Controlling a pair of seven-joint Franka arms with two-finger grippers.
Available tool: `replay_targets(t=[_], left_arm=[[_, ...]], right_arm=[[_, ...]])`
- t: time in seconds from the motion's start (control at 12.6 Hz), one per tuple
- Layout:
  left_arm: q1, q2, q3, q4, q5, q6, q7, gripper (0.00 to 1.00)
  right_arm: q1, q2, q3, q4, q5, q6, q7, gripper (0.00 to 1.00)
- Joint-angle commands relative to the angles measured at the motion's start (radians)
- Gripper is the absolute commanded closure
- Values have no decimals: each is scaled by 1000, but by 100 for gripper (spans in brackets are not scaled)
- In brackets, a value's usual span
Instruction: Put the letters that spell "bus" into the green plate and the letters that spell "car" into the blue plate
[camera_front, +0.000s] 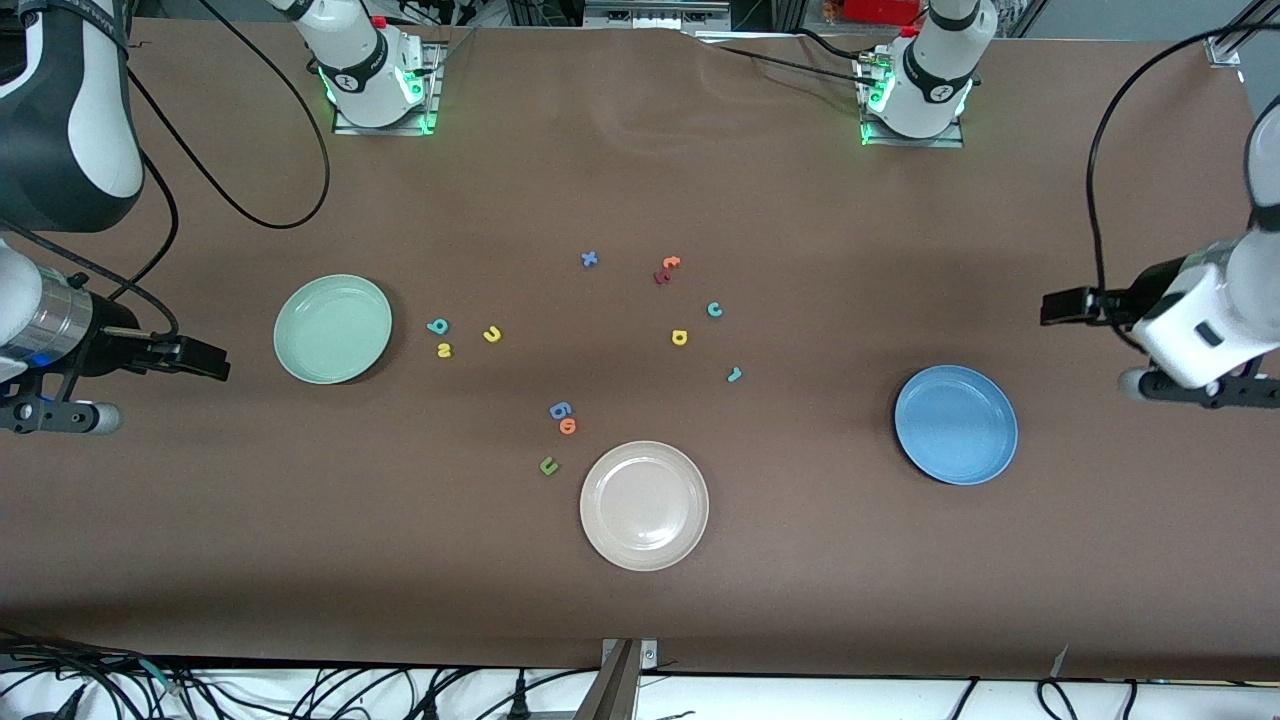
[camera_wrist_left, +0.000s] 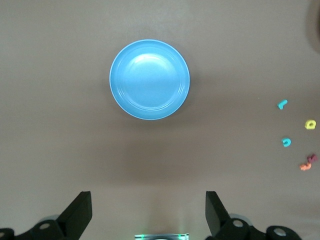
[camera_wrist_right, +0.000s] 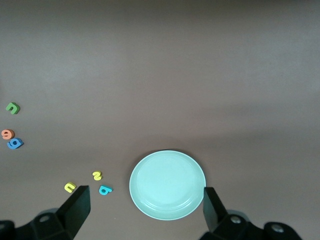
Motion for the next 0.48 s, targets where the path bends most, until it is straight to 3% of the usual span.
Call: replay_targets(t=[0.0, 0.4], left_arm=[[-10, -269, 2, -336, 51, 134, 57, 0], [-13, -332, 2, -366, 58, 126, 129, 0]], right_arm=[[-14, -10, 11, -10, 21, 6, -1, 0], [-14, -10, 11, -10, 19, 6, -1, 0]])
